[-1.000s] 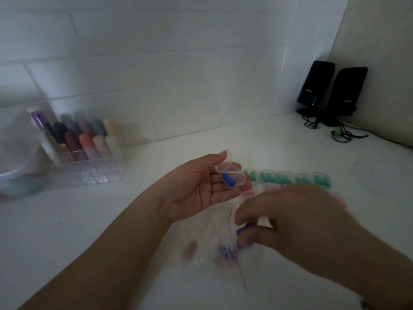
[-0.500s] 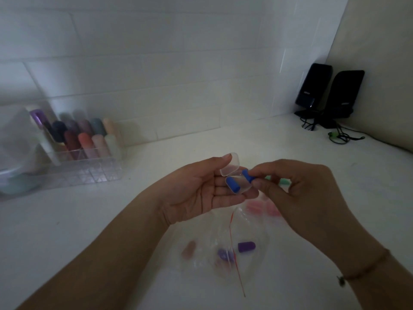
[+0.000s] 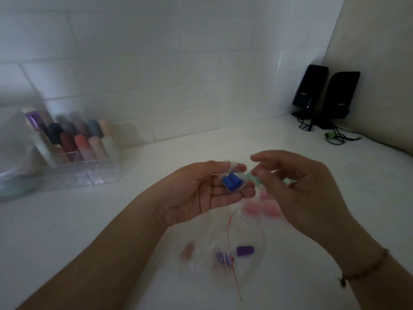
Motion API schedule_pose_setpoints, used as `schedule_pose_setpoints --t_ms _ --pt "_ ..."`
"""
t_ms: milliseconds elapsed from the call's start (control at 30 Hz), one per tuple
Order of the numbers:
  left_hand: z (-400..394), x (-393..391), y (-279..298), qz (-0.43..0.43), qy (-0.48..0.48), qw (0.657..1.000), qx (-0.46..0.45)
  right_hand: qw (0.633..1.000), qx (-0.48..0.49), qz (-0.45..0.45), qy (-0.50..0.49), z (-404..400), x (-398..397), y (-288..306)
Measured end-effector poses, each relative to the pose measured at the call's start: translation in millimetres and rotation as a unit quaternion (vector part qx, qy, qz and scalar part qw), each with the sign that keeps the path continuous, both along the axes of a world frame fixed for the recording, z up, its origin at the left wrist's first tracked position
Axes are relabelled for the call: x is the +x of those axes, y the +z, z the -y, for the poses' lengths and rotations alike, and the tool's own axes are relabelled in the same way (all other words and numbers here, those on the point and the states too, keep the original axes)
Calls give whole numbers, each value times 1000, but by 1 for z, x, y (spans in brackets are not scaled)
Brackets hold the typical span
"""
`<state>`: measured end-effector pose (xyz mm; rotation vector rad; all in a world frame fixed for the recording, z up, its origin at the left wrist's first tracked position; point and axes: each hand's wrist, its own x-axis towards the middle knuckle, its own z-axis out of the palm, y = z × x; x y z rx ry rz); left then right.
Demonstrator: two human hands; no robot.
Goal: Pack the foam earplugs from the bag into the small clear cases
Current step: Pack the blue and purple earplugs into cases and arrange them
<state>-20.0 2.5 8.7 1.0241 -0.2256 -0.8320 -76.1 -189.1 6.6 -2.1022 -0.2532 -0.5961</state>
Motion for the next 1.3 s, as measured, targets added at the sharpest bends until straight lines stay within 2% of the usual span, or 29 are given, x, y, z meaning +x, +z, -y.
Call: schedule_pose_setpoints --t_ms 67,133,200,267,367,433,467,567,667,733,767,833,900,967,1033,1100,1167,1300 --pt "1 -1 1 50 24 998 23 999 23 -20 -12 1 1 1" --pt "4 -6 2 146 61 983 93 998 30 -55 -1 -3 1 3" --pt "8 -13 4 256 87 948 166 996 -19 -82 9 -9 -1 0" --pt "12 -19 4 345 99 911 205 996 -58 -67 12 -12 -4 1" --pt "12 -22 6 427 124 864 237 998 -46 -31 19 -11 -5 2" --pt "11 -23 6 468 152 834 248 999 -18 -39 12 -14 -5 2" --pt "13 -23 4 495 174 812 255 999 -4 -40 1 -15 -5 2" --pt "20 -25 -4 598 261 706 275 994 76 -63 -38 -13 -2 2" --pt "29 -24 -4 683 262 614 296 982 161 -100 -19 -2 -1 7" --pt "37 -24 4 712 254 562 336 982 146 -120 -2 8 -1 13" --pt "44 -24 11 706 248 560 355 983 132 -126 7 15 -1 17" --pt "60 -25 27 681 221 589 375 987 90 -129 15 34 -4 27" --pt "81 -22 36 660 176 612 397 991 25 -130 -3 58 -13 38" --pt "107 -16 38 645 136 632 408 991 17 -124 -44 90 -20 43" --pt "137 -8 35 634 90 661 391 984 -7 -92 -150 130 -19 36" --pt "168 -1 28 628 46 678 378 958 -51 -62 -276 164 -16 19" --pt "196 7 19 614 24 681 399 942 -66 -59 -324 183 -16 -1" --pt "233 21 4 578 13 665 472 940 -119 -117 -296 193 -15 -32"
